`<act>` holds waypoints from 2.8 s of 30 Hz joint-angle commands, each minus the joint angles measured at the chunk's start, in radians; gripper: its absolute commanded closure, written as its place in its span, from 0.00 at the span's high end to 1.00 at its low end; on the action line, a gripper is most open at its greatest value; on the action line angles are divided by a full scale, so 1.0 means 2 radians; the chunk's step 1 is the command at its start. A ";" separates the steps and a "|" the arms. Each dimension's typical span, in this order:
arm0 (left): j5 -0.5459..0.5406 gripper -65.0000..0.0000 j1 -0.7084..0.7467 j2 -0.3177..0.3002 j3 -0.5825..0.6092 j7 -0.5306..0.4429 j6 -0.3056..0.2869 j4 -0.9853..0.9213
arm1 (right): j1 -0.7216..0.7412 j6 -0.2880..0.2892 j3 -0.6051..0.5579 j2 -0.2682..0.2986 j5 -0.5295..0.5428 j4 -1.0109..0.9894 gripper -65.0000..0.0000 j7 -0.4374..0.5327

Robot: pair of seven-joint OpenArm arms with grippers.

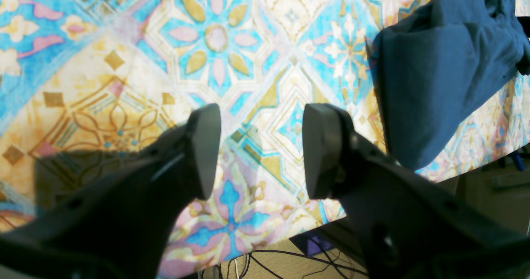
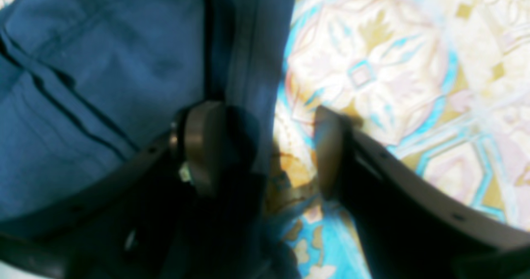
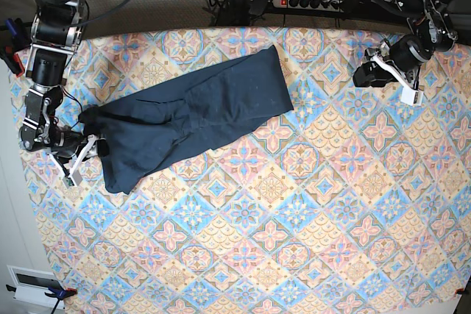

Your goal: Layout the t-shirt on the table in an organized manner, then fold the t-shirt properly

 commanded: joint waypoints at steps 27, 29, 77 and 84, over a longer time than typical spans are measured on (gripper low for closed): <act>-0.010 0.48 -0.002 -0.008 -0.003 -0.007 -0.003 0.008 | 0.013 0.001 0.000 0.003 0.090 0.007 0.50 -0.006; -0.010 0.48 -0.002 -0.008 -0.003 -0.007 -0.003 0.008 | 0.013 0.001 0.000 0.003 0.093 0.007 0.50 -0.006; -0.010 0.48 -0.012 -0.007 -0.002 -0.007 -0.003 0.006 | -0.033 0.001 0.035 -0.006 0.155 0.065 0.00 -0.052; -0.010 0.48 -0.012 -0.007 -0.003 -0.007 -0.003 0.006 | -0.039 0.001 0.038 -0.006 0.156 0.143 0.00 -0.102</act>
